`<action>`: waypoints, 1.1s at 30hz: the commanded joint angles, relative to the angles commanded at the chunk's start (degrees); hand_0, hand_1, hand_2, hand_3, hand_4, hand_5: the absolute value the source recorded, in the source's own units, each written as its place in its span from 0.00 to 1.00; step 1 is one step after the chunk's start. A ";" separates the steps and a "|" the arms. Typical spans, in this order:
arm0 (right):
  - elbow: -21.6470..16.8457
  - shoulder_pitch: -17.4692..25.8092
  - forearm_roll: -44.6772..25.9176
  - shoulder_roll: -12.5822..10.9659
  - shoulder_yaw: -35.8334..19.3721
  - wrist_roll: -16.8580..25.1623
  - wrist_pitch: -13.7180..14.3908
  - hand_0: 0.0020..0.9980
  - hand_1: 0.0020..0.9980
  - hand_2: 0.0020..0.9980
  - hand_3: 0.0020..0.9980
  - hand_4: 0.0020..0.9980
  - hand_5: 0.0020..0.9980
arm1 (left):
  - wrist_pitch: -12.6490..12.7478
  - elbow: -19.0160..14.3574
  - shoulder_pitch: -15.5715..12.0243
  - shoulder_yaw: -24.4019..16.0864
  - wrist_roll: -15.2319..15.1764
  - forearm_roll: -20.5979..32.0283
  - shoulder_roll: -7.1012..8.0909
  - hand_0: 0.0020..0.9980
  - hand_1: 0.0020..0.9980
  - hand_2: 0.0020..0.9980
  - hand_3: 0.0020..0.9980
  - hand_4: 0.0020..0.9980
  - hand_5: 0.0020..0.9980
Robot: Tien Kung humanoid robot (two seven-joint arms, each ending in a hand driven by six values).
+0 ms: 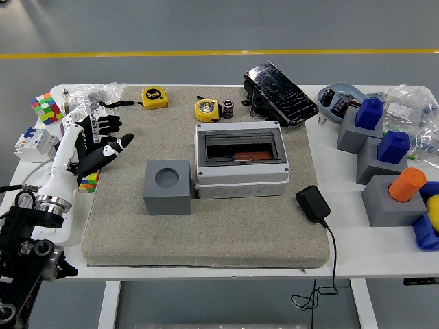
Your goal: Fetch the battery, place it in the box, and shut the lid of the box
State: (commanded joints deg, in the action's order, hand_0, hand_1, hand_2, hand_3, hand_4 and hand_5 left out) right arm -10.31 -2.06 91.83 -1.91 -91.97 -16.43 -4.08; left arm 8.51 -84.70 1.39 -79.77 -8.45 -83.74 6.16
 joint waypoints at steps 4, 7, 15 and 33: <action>0.00 -0.45 -0.68 -0.02 0.16 0.14 0.12 0.64 0.67 0.67 0.60 0.99 0.59 | -0.21 -0.15 0.39 -0.35 0.08 -0.12 0.00 0.51 0.65 0.63 0.60 0.98 0.40; 0.00 -0.61 -1.15 0.10 0.43 0.18 0.13 0.64 0.67 0.67 0.60 0.99 0.59 | -0.25 -0.28 0.51 -0.55 0.13 -0.18 -0.03 0.51 0.65 0.63 0.60 0.98 0.40; 0.00 -0.67 -1.00 0.25 0.41 0.09 0.10 0.64 0.67 0.67 0.60 0.99 0.59 | -0.42 -0.41 0.48 -0.42 0.44 -0.54 0.00 0.51 0.65 0.63 0.60 0.97 0.40; 0.00 -1.08 -1.26 0.10 0.53 0.03 0.12 0.64 0.67 0.67 0.60 0.99 0.59 | -0.75 -0.21 0.26 -1.56 0.91 -1.08 0.16 0.51 0.65 0.63 0.60 0.97 0.39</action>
State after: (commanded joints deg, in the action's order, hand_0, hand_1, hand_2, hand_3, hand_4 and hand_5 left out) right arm -10.31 -3.14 90.57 -1.81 -91.44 -16.40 -3.96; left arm 7.75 -84.91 1.65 -81.33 -7.53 -84.82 6.33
